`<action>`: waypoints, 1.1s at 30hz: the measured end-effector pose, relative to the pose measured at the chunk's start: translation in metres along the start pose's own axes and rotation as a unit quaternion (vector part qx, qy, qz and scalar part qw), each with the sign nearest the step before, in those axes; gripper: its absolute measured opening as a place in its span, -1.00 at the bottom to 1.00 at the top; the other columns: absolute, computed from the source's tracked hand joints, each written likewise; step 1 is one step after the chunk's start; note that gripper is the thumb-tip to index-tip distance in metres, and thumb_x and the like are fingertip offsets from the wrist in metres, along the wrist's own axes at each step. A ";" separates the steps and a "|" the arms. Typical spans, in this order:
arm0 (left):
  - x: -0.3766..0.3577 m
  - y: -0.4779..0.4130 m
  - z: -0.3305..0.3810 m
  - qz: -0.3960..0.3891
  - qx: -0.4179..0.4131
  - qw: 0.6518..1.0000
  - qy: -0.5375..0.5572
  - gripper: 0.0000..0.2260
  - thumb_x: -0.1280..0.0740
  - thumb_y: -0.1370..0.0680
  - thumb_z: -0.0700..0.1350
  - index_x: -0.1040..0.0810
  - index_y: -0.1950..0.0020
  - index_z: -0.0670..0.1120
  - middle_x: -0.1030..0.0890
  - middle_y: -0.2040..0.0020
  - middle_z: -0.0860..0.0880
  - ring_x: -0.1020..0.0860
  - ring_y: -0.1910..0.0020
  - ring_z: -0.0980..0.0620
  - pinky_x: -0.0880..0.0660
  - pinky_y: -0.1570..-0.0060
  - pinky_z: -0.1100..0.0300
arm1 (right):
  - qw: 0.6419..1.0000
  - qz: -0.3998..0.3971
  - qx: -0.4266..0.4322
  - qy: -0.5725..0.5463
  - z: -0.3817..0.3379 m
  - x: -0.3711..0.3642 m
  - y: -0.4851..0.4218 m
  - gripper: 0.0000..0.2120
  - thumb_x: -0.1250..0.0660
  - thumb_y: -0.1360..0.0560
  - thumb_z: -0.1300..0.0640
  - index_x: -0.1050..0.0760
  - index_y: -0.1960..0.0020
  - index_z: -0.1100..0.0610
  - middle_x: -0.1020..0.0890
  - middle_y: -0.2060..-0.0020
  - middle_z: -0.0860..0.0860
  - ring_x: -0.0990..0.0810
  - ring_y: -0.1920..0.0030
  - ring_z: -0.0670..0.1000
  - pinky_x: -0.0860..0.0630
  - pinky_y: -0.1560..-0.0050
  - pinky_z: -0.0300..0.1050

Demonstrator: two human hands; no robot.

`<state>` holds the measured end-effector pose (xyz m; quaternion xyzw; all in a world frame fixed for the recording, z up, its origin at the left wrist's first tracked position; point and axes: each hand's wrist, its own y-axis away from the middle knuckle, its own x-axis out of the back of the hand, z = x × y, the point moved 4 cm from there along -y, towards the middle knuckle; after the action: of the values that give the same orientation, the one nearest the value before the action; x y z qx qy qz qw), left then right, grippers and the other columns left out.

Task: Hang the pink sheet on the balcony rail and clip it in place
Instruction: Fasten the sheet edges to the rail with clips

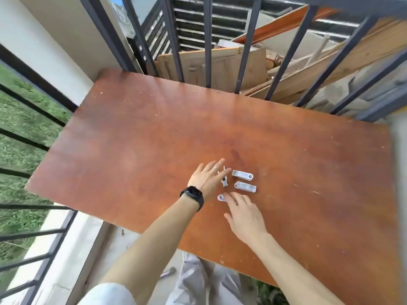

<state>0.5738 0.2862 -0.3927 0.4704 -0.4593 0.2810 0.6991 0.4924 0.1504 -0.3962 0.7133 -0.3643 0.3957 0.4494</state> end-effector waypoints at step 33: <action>0.055 0.425 -0.062 0.368 0.405 0.746 0.379 -0.78 -0.41 -0.49 0.13 -0.63 -0.02 0.03 -0.62 0.17 0.07 -0.52 0.16 0.13 -0.38 0.16 0.27 | 0.777 -0.255 0.148 -0.557 -0.292 0.092 0.063 -0.66 -0.52 -0.45 0.20 -0.51 -0.18 0.09 -0.73 0.06 0.15 -0.72 0.10 0.09 -0.64 0.10 -0.14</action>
<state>0.2701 0.5103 -0.1812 0.3587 -0.1370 0.8313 0.4019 0.4071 0.3858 -0.2095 0.9336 -0.2930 -0.1502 0.1413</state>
